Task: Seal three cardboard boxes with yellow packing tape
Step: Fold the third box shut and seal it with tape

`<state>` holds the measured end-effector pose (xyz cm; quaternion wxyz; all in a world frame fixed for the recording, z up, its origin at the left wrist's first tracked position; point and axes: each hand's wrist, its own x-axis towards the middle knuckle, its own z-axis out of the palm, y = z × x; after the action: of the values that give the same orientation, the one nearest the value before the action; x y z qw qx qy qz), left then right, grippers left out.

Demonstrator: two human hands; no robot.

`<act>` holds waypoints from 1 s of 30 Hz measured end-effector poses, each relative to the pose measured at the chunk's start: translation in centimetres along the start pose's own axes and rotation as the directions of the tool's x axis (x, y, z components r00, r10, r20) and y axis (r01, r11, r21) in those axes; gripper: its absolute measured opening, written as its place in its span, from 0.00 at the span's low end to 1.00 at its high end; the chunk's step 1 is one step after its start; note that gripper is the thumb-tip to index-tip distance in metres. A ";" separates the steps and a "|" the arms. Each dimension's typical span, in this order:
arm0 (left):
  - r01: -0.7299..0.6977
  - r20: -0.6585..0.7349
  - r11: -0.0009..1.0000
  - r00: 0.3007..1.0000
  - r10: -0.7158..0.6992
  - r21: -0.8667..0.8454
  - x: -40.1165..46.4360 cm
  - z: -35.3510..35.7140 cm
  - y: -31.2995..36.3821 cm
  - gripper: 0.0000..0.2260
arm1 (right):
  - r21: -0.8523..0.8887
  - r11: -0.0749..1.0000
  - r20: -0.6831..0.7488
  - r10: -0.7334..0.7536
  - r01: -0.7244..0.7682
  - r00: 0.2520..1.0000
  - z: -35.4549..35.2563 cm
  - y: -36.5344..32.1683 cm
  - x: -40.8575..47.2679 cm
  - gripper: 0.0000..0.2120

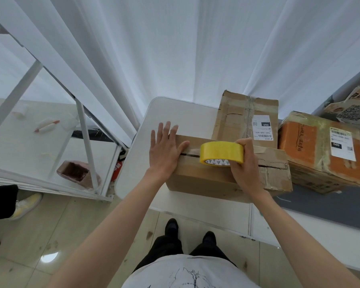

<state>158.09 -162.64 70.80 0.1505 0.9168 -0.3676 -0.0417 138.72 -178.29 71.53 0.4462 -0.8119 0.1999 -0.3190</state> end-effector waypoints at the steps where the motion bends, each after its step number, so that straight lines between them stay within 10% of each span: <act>1: -0.035 -0.007 0.997 0.999 0.036 0.070 0.1 -0.1 0.2 0.31 | -0.001 1.000 -0.001 0.003 -0.003 1.000 0.0 0.0 0.0 0.09; 20: 0.009 0.061 0.941 0.998 0.013 -0.338 -0.2 1.0 2.7 0.22 | -0.002 0.978 0.167 0.204 -0.206 0.965 -1.7 -1.3 -0.5 0.20; 30: -0.007 0.058 0.971 0.998 0.022 -0.241 -0.4 1.1 2.9 0.23 | -0.223 0.974 -0.075 0.025 -0.041 0.997 -6.5 -0.4 -0.9 0.17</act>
<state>155.67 -164.61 70.63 0.2496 0.8875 -0.3708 -0.1124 133.56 -181.46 74.15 0.3493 -0.8418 0.2642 -0.3156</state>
